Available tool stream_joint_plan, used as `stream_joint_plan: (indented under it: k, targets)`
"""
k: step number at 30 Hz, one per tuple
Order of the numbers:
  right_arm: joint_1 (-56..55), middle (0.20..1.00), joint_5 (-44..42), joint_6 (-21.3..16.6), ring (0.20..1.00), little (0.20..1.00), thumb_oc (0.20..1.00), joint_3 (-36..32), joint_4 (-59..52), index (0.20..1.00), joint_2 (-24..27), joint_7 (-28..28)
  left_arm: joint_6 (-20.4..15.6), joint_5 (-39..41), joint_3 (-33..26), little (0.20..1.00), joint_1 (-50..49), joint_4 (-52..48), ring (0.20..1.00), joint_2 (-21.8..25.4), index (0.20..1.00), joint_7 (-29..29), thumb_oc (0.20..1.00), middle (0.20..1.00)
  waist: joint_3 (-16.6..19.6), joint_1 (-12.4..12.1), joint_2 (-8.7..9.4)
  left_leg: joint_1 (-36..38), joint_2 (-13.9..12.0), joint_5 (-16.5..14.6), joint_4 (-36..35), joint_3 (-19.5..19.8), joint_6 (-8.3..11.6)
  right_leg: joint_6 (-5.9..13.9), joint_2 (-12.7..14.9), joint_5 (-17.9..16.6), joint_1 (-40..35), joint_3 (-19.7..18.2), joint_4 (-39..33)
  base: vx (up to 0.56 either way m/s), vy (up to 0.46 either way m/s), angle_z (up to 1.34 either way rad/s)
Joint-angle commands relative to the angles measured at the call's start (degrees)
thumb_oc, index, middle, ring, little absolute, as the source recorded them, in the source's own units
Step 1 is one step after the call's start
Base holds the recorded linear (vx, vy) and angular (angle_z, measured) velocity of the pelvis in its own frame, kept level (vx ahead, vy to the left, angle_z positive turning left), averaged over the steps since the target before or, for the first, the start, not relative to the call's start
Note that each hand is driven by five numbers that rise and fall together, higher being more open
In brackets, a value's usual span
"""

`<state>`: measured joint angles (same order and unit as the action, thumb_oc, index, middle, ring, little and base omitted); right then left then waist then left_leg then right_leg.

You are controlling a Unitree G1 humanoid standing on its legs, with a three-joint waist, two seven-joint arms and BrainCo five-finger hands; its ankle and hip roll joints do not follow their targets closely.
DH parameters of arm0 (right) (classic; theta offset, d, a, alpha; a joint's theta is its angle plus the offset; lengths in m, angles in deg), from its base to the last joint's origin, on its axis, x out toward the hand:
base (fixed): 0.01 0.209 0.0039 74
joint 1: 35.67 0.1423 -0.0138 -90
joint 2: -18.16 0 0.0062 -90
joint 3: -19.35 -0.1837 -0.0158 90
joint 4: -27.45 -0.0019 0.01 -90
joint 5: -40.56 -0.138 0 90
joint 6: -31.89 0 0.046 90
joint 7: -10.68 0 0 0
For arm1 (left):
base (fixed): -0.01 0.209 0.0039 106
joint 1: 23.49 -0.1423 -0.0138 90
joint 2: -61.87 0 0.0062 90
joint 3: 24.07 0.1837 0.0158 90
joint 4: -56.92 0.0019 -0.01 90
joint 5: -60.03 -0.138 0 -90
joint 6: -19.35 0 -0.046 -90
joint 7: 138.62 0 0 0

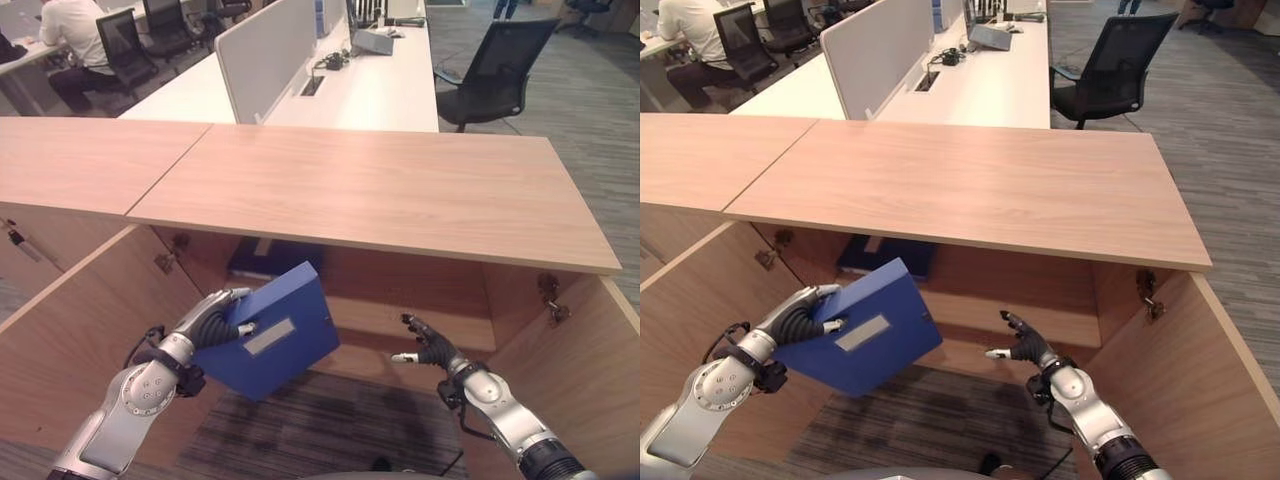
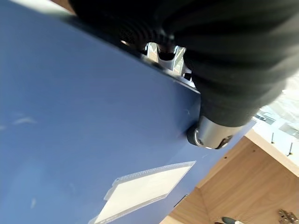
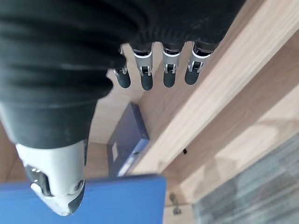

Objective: Put the empty folder in the office cabinet

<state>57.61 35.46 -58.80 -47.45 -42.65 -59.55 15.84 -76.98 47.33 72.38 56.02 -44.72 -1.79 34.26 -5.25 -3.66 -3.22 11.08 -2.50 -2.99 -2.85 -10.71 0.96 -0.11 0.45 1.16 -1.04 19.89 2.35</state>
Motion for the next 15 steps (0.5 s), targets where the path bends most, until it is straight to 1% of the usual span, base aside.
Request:
stream_joint_plan:
  k: [1, 7, 15]
  targets:
    - [5.09, 1.0, -0.85, -2.86, 1.0, 1.0, 1.0, 2.35, -3.87, 1.0, -1.96, 0.44, -3.69, 3.12, -2.89, 0.2, 3.35, -5.0, 0.2, 1.73, 0.2, 2.27, 0.2, 0.2, 1.29, 0.25, 4.19, -1.24, 1.63, 0.04, -2.15, 1.68, 0.93, 6.39, 3.48, -0.58, -8.18, -0.53, -7.36, 0.0, 0.0, 0.0]
    - [7.89, 1.0, -1.96, -2.91, 1.0, 1.0, 1.0, 3.98, -3.96, 1.0, -3.2, -0.15, -3.77, 5.4, -1.02, 0.2, 5.03, -5.6, 0.2, 2.58, 0.2, 1.82, 0.2, 0.2, 1.7, 0.11, 4.1, -1.21, 1.51, 0.09, -2.15, 1.62, 1.0, 6.3, 3.5, -0.54, -8.23, -0.42, -7.36, 0.0, 0.0, 0.0]
    - [9.94, 1.0, -2.87, -3.15, 1.0, 1.0, 1.0, 5.32, -4.97, 1.0, -3.73, -0.21, -3.75, 7.39, -0.1, 0.2, 5.97, -6.01, 0.2, 3.21, 0.2, 1.5, 0.2, 0.2, 1.81, -0.09, 4.14, -1.11, 1.51, 0.17, -2.15, 1.66, 1.04, 6.23, 3.47, -0.51, -8.37, -0.39, -7.36, 0.0, 0.0, 0.0]
